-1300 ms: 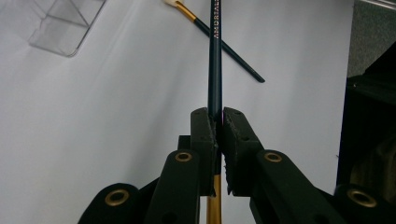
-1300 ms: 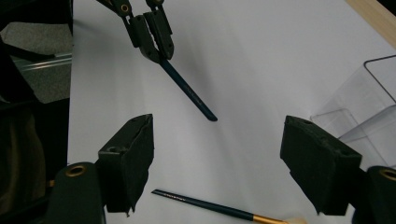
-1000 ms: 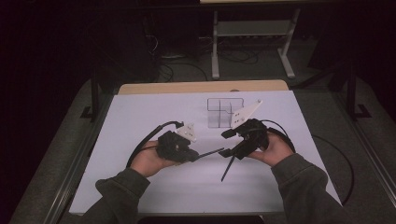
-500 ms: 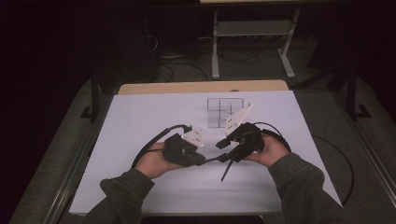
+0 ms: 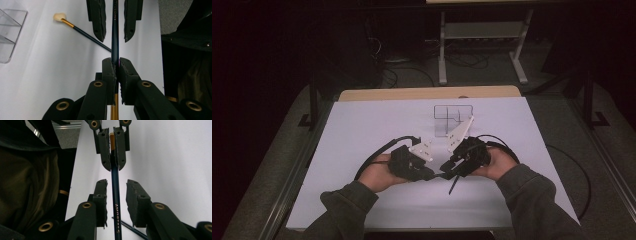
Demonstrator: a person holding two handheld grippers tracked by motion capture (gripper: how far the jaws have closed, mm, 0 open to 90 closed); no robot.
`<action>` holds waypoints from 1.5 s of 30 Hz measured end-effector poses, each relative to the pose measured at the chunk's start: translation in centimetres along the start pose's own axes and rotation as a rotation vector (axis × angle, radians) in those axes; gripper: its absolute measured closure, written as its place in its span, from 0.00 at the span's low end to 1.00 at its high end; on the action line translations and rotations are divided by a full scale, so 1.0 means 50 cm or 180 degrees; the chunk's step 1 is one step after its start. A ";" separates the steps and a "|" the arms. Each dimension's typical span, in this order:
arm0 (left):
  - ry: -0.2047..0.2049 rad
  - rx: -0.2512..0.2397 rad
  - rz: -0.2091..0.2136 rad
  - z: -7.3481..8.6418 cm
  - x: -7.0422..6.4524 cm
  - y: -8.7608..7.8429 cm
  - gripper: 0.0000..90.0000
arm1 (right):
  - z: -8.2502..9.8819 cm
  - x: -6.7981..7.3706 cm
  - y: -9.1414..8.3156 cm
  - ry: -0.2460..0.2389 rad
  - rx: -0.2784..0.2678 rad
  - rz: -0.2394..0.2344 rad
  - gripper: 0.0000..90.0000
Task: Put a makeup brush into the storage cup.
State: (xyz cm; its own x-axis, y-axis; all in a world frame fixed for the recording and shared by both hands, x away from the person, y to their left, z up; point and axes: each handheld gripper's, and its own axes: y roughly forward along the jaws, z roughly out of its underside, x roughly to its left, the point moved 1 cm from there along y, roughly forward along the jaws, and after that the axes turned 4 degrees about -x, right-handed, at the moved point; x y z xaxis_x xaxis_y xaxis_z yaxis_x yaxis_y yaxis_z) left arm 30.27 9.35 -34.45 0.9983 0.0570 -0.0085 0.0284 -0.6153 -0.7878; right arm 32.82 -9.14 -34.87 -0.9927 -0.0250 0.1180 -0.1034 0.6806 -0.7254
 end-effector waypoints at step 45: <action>-0.0302 -0.0075 0.0097 0.045 0.015 -0.013 0.80 | 0.042 0.009 -0.017 -0.0039 -0.0187 0.0078 0.93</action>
State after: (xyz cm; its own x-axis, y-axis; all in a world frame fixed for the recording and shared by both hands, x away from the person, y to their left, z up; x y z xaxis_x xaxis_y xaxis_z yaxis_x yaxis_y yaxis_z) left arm 30.89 11.56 -35.34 0.9895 0.1115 -0.0915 0.0003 -0.6362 -0.7715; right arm 32.32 -11.28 -35.61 -0.9956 -0.0166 0.0923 -0.0757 0.7229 -0.6868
